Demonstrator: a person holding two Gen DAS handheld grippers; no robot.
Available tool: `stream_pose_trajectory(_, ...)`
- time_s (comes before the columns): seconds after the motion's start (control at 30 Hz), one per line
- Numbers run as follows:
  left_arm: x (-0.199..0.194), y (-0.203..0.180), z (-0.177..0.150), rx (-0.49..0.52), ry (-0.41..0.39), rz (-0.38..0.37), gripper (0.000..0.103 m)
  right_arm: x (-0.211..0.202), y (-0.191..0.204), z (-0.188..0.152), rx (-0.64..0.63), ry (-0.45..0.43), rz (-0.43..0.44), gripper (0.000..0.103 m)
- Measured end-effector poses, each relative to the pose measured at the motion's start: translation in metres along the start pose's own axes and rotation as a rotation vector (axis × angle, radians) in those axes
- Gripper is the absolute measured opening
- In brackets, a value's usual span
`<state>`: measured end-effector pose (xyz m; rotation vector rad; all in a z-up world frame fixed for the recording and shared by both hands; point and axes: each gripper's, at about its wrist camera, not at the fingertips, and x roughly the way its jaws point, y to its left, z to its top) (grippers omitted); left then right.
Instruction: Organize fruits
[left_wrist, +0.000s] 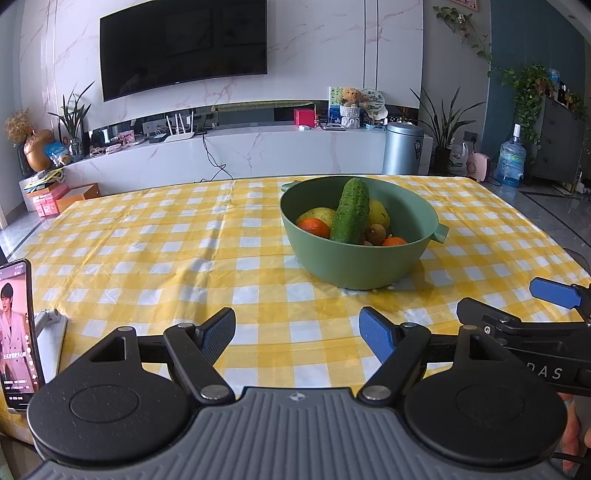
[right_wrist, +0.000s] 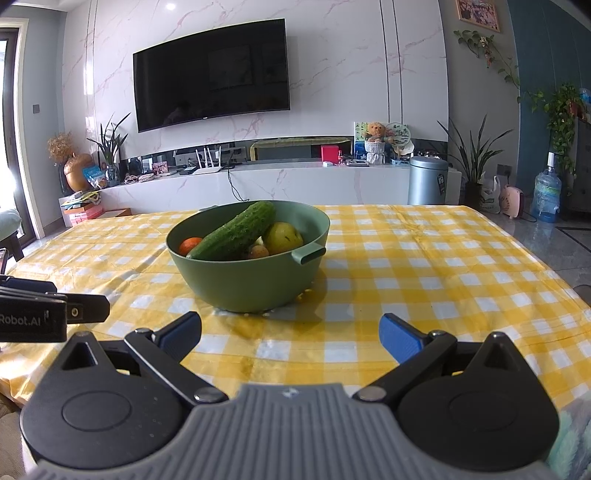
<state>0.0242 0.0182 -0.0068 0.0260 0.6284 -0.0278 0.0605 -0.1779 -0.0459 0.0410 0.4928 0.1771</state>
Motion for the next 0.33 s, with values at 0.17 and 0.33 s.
stream_pose_trajectory(0.17,0.0008,0.0008,-0.0015,-0.010,0.004,-0.008,0.089,0.0000,0.0000,0.0002,0.002,0.000,0.001,0.099)
stream_pose_trajectory(0.33,-0.0001,-0.0004,-0.0012,0.001,-0.011,0.020,0.089,0.0001,-0.0003,-0.0006,0.011,0.002,0.000,0.099)
